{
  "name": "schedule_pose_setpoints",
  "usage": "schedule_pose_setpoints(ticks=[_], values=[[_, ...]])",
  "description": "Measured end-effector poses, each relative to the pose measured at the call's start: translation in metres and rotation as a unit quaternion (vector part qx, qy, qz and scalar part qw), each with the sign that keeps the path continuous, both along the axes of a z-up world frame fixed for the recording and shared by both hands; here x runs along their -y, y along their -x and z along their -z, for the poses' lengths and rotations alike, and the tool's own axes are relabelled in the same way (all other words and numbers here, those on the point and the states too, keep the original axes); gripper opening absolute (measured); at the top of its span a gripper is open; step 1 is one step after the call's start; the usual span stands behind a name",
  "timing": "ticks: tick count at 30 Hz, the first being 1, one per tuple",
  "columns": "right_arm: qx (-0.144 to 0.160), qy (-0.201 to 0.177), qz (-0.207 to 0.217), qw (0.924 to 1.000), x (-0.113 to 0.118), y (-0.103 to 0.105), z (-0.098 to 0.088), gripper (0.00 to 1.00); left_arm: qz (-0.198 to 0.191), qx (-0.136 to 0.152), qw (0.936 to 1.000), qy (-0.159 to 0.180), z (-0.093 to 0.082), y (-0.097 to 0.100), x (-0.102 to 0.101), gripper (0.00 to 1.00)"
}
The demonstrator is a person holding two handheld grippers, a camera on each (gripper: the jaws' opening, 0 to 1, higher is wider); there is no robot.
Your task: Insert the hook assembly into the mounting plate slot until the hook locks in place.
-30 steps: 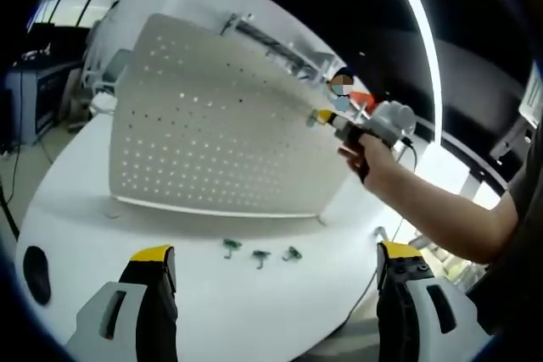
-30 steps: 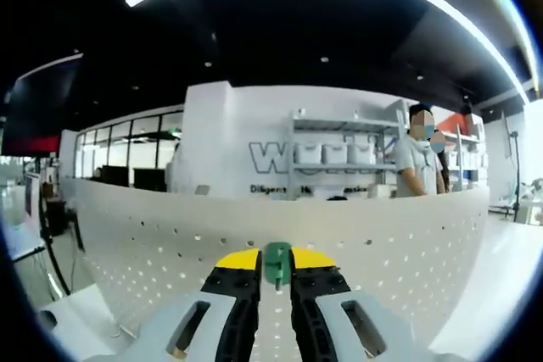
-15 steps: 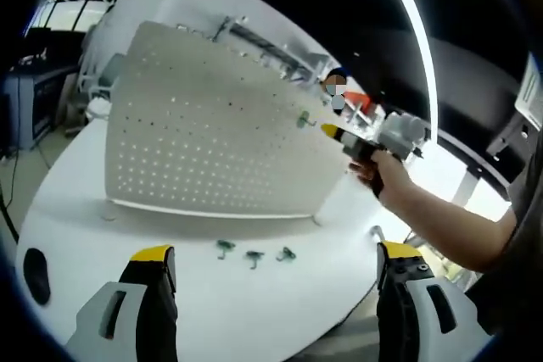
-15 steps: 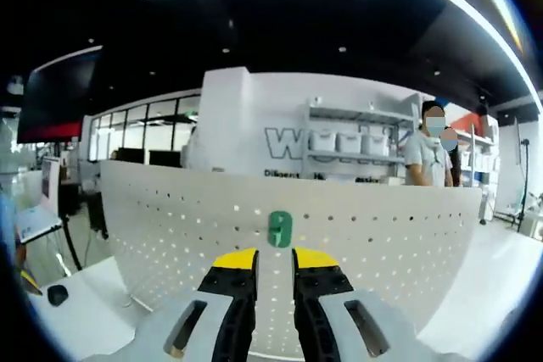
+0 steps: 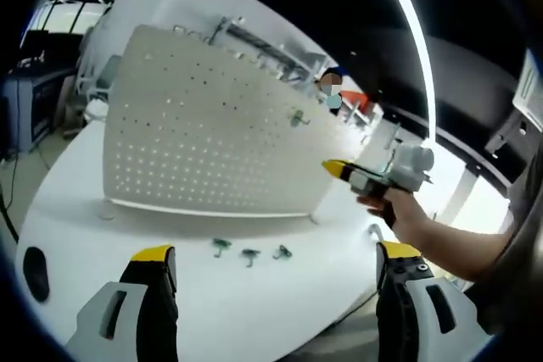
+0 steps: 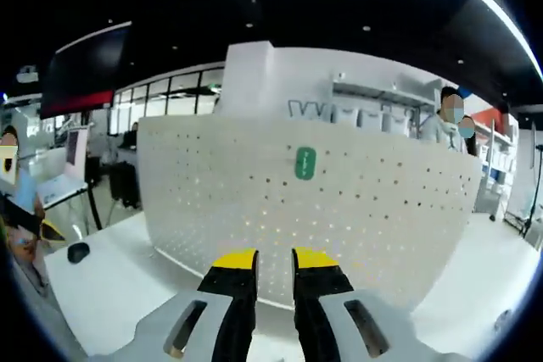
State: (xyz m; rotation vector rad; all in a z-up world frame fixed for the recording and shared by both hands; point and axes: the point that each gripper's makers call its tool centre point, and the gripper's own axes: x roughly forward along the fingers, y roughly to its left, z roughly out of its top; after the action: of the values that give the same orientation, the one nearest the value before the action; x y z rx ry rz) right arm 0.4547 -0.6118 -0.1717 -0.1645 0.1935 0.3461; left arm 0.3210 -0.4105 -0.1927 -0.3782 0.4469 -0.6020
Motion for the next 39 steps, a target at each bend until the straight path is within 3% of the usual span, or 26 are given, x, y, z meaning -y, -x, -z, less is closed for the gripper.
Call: schedule_pose_setpoints(ticks=[20,27,39], values=[[-0.090,0.029,-0.053,0.9941,-0.016,0.082,0.080,0.16,0.003,-0.007,1.0000,-0.006,0.007,0.008,0.002,0.99],[-0.111,0.039,-0.073,0.9903,-0.025,0.105,0.097,0.16,0.005,-0.011,0.9999,-0.006,0.009,0.011,0.004,0.99],[-0.130,0.043,-0.100,0.9856,-0.041,0.129,0.110,0.17,0.006,-0.016,0.9998,-0.004,0.015,0.015,0.005,0.98]])
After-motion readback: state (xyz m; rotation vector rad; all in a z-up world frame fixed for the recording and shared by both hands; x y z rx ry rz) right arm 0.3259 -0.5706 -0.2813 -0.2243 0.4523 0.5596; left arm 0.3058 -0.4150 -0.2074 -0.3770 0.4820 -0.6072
